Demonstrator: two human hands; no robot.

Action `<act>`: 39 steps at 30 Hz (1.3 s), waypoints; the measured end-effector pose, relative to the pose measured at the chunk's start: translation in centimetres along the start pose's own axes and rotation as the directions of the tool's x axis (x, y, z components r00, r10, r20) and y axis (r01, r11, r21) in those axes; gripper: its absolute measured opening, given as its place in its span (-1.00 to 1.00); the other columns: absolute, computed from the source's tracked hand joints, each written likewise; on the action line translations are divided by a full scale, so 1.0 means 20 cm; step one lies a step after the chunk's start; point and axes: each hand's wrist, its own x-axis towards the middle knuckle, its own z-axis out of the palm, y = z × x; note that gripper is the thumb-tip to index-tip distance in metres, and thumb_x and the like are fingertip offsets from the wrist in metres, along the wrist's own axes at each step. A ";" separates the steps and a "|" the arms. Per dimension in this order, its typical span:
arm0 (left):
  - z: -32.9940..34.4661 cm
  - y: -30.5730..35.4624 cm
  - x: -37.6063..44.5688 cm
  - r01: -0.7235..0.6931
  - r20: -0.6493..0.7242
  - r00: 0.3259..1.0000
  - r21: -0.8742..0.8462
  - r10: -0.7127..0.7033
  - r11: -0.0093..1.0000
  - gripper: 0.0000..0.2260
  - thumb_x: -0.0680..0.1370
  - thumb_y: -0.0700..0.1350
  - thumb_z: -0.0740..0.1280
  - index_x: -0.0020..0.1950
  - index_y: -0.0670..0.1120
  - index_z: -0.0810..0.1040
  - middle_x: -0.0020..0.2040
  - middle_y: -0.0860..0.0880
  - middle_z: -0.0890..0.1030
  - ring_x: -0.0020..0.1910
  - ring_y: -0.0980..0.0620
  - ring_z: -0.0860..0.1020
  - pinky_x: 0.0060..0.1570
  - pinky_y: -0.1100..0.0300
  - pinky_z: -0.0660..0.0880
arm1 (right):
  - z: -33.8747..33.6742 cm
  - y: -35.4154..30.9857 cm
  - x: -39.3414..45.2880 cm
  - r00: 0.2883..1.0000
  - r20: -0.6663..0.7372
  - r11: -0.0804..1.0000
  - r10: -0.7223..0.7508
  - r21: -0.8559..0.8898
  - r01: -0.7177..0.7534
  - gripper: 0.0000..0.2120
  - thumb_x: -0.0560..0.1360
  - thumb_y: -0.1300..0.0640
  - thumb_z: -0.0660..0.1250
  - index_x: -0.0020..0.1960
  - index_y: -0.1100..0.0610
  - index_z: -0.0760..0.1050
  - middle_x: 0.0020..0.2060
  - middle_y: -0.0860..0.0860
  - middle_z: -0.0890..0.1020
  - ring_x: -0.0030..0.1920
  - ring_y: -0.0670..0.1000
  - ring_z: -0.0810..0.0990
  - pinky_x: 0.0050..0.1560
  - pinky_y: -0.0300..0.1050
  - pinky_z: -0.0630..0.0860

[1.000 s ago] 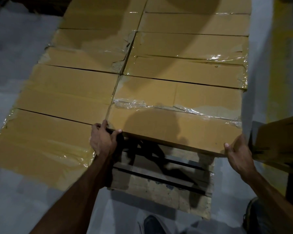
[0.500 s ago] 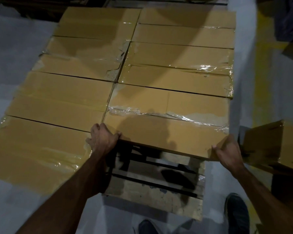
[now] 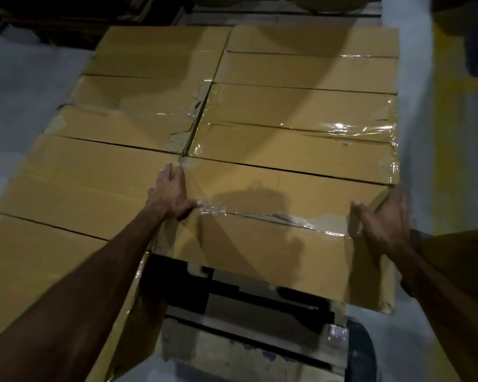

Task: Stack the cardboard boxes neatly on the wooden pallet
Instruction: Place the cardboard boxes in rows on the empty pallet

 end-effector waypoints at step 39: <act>-0.12 0.13 0.29 -0.050 0.052 0.997 -0.071 0.053 0.996 0.24 0.05 0.12 0.78 0.57 -0.21 0.24 0.52 -0.16 0.29 0.49 -0.25 0.28 0.47 -0.20 0.38 | 0.08 0.09 0.16 0.979 -0.193 0.981 -0.067 0.165 0.100 -0.36 0.40 0.03 0.62 0.38 0.10 0.43 0.28 0.11 0.59 0.32 0.21 0.52 0.31 0.17 0.45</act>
